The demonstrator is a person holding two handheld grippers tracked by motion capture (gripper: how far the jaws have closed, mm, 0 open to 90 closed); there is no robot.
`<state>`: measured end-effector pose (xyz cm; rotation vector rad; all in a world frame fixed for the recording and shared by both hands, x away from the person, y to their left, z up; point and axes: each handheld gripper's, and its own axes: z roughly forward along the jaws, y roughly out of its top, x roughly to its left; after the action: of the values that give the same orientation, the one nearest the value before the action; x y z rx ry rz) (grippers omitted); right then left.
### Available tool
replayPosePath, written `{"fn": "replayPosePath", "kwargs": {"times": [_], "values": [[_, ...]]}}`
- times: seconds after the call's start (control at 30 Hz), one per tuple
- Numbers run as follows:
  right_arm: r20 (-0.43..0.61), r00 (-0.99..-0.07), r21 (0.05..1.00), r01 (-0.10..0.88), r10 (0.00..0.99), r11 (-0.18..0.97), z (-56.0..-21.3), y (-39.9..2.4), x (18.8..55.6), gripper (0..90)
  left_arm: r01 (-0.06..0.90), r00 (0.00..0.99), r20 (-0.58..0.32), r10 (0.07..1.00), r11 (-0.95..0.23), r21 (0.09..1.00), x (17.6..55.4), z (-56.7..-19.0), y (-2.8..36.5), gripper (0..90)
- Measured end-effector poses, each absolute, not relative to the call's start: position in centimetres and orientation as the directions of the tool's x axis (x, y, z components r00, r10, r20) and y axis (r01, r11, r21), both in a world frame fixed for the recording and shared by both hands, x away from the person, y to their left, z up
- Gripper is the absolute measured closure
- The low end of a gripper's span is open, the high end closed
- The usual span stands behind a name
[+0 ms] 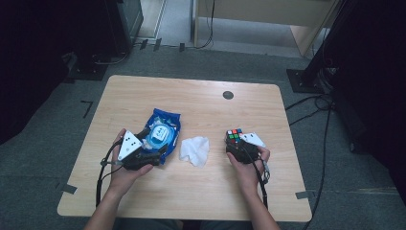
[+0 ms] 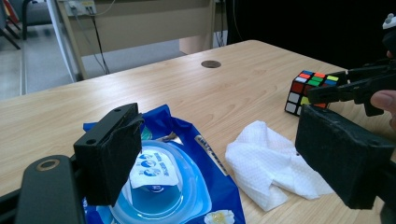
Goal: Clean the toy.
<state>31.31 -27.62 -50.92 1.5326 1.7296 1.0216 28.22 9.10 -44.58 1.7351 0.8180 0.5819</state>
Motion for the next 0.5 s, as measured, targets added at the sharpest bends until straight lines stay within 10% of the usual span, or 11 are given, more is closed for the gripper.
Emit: {"fn": "replayPosePath", "kwargs": {"times": [0.5], "values": [[0.048, -0.174, 0.871, 0.489, 0.984, 0.044, -49.2, -28.0, 30.2, 23.7, 0.243, 0.638, -0.033, 0.77, -0.161, 0.956, 28.0, -43.9, 9.6, 14.6]]}}
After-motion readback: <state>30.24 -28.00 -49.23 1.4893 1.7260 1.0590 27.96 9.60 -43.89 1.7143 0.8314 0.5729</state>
